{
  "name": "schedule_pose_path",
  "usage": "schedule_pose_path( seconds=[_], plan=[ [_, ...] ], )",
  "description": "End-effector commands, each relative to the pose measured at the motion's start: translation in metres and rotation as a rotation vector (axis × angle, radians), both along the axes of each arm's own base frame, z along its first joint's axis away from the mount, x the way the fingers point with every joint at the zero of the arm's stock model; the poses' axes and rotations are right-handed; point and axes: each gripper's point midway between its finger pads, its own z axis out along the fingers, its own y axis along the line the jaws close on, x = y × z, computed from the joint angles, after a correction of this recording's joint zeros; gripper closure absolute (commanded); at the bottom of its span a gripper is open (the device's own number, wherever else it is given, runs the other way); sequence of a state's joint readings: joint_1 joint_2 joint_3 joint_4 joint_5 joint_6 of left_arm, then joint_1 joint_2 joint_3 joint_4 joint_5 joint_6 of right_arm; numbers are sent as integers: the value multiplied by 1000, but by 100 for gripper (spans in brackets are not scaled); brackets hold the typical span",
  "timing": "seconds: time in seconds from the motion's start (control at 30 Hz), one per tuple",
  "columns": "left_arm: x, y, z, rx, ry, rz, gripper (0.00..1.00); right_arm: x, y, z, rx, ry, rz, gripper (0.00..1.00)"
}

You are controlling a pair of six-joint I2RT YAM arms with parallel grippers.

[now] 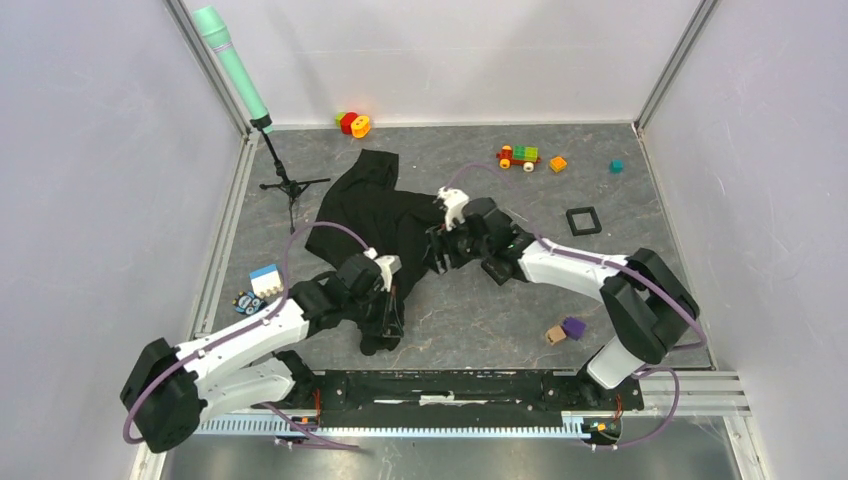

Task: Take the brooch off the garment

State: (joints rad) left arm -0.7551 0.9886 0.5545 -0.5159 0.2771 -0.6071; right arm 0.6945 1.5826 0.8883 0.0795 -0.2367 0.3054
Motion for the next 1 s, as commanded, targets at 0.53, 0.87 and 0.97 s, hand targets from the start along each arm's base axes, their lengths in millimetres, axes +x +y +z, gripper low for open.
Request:
schedule_pose_path(
  seconds=[0.53, 0.87, 0.97],
  plan=[
    [40, 61, 90, -42, -411, 390, 0, -36, 89, 35, 29, -72, 102, 29],
    [77, 107, 85, -28, -488, 737, 12, -21, 129, 5, -132, -80, 26, 35],
    [90, 108, 73, -31, -481, 776, 14, -18, 129, -7, -145, -64, 0, 42]
  ],
)
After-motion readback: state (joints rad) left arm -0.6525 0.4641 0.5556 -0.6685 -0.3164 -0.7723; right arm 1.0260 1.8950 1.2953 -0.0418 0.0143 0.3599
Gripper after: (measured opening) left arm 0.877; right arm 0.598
